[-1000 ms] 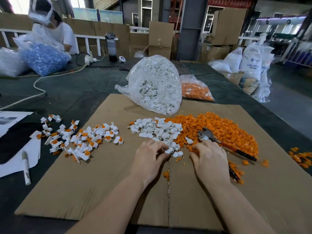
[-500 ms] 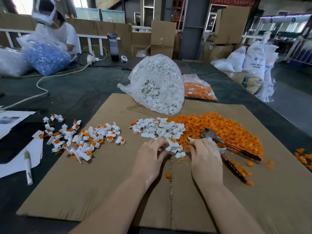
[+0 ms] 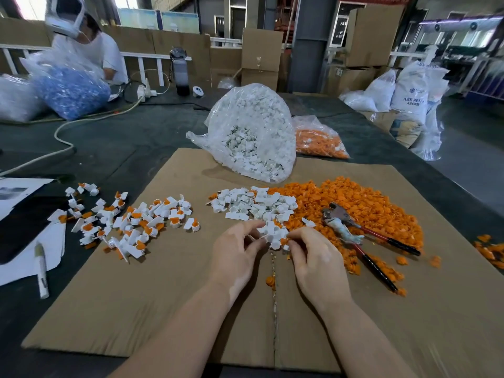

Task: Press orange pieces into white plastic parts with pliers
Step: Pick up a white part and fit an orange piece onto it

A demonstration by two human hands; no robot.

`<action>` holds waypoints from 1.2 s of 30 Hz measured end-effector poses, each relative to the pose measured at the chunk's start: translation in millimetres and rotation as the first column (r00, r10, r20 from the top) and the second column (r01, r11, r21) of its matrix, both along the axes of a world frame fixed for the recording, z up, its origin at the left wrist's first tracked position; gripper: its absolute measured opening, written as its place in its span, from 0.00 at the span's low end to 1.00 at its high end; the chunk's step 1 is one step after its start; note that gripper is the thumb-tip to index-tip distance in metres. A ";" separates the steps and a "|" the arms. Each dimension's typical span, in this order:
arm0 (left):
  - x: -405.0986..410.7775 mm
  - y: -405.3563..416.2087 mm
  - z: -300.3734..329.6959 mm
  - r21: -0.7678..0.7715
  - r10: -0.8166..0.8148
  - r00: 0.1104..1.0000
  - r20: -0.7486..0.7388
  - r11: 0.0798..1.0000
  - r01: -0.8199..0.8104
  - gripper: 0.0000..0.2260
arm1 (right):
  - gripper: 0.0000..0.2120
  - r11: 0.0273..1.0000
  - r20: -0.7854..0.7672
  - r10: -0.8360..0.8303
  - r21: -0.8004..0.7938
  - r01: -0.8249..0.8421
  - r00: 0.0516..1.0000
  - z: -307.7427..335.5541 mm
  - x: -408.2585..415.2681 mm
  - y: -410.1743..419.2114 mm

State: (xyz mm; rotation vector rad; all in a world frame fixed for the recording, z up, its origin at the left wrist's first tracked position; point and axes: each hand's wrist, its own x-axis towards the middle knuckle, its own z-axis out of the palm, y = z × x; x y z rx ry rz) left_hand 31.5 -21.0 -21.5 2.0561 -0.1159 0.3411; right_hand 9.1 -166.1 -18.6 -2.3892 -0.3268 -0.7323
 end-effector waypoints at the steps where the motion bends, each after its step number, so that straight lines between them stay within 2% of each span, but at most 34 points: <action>1: 0.2 -0.2 -0.1 0.024 -0.001 1.000 0.006 1.000 0.001 0.08 | 0.03 1.000 -0.002 0.026 0.004 -0.026 1.000 1.0 -2.0 -0.4; 5: -1.0 0.3 1.3 0.014 -0.013 0.999 0.052 1.000 0.013 0.03 | 0.02 0.996 -0.055 0.055 -0.060 -0.058 0.997 -0.2 -4.5 0.8; 9: -3.5 -0.3 -0.9 0.067 -0.072 0.995 0.068 0.995 0.067 0.07 | 0.00 0.999 -0.075 -0.026 -0.045 0.023 0.997 -3.6 0.8 -0.5; 15: -0.8 -1.1 -4.4 0.099 -0.074 0.995 0.072 0.993 0.067 0.05 | 0.01 0.999 -0.098 -0.008 -0.045 0.003 0.995 -5.2 1.7 -1.4; 20: -1.6 -2.2 -3.9 0.026 -0.061 0.998 0.020 0.998 0.060 0.03 | 0.01 0.998 -0.106 -0.015 -0.063 0.009 0.994 -5.5 2.4 -1.8; 25: -5.3 -1.2 0.6 -0.148 -0.059 0.998 -0.027 0.987 0.054 0.10 | 0.01 0.999 -0.114 -0.013 -0.042 0.008 0.993 -4.7 1.9 -1.9; 32: -7.9 0.3 4.3 -0.209 -0.067 0.996 -0.054 0.976 0.054 0.10 | 0.02 0.999 -0.134 -0.024 0.029 0.028 0.991 -2.2 0.3 -2.4; 34: -9.2 0.5 3.8 -0.182 -0.118 0.991 -0.064 0.978 0.105 0.11 | 0.02 0.999 -0.135 -0.028 0.042 0.034 0.990 -2.1 -0.1 -2.7; 36: -10.1 -0.4 3.5 -0.077 -0.180 0.980 -0.082 0.982 0.174 0.11 | 0.02 0.998 -0.134 -0.026 0.054 0.034 0.991 -1.7 -0.6 -3.1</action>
